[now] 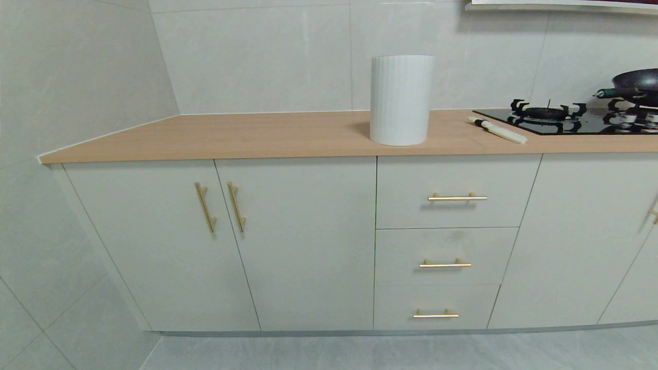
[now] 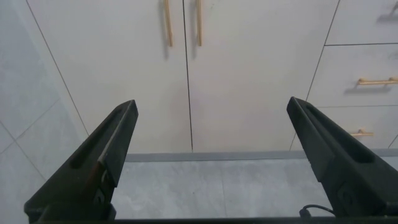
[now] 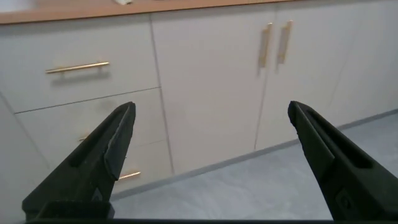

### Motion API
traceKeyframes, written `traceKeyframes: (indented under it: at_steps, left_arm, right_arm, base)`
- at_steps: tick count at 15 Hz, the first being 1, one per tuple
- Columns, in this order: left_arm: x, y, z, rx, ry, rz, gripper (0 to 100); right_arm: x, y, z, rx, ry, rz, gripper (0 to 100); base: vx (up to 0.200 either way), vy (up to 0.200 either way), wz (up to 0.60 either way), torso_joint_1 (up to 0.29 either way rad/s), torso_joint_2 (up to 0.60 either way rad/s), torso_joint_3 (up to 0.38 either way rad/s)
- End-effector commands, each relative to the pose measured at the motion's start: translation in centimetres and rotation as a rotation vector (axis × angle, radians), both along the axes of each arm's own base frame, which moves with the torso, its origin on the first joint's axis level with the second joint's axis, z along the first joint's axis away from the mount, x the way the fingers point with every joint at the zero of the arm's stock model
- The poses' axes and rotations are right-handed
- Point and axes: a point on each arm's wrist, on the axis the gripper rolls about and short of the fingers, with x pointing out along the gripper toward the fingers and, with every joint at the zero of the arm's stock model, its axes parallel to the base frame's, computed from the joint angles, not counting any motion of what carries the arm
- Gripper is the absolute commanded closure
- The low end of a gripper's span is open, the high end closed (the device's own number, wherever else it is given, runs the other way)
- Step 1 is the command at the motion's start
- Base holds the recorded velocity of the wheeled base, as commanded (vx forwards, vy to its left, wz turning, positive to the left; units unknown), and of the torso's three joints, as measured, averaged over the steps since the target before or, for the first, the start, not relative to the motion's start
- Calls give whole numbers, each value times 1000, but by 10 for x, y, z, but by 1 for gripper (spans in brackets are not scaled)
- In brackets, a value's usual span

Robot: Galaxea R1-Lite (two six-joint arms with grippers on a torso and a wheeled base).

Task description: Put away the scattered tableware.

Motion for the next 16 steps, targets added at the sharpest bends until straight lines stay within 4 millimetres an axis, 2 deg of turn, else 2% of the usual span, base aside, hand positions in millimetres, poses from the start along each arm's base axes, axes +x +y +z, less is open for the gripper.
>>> traceKeyframes:
  at_steps: [1,2,5,7,10,16]
  left_arm:
    - [0,0,0,0,0,0,0]
    - [0,0,0,0,0,0,0]
    - [0,0,0,1,0,0,0]
    - [0,0,0,0,0,0,0]
    - [0,0,0,0,0,0,0]
    - [0,0,0,0,0,0,0]
  right_arm:
    - [-6,1,-30,4,-40,-34,0]
    - [-2,2,-34,11,-48,-19,0]
    - [21,8,-71,-10,-27,260,0]
    - [24,10,-80,-12,2,369,0]
    - [24,11,-88,5,80,411,0]
    - [24,11,-87,19,68,418,0]
  base:
    - [0,0,0,0,0,0]
    - [0,0,0,0,0,0]
    - [0,0,0,0,0,0]
    - [0,0,0,0,0,0]
    - [0,0,0,0,0,0]
    - [0,0,0,0,0,0]
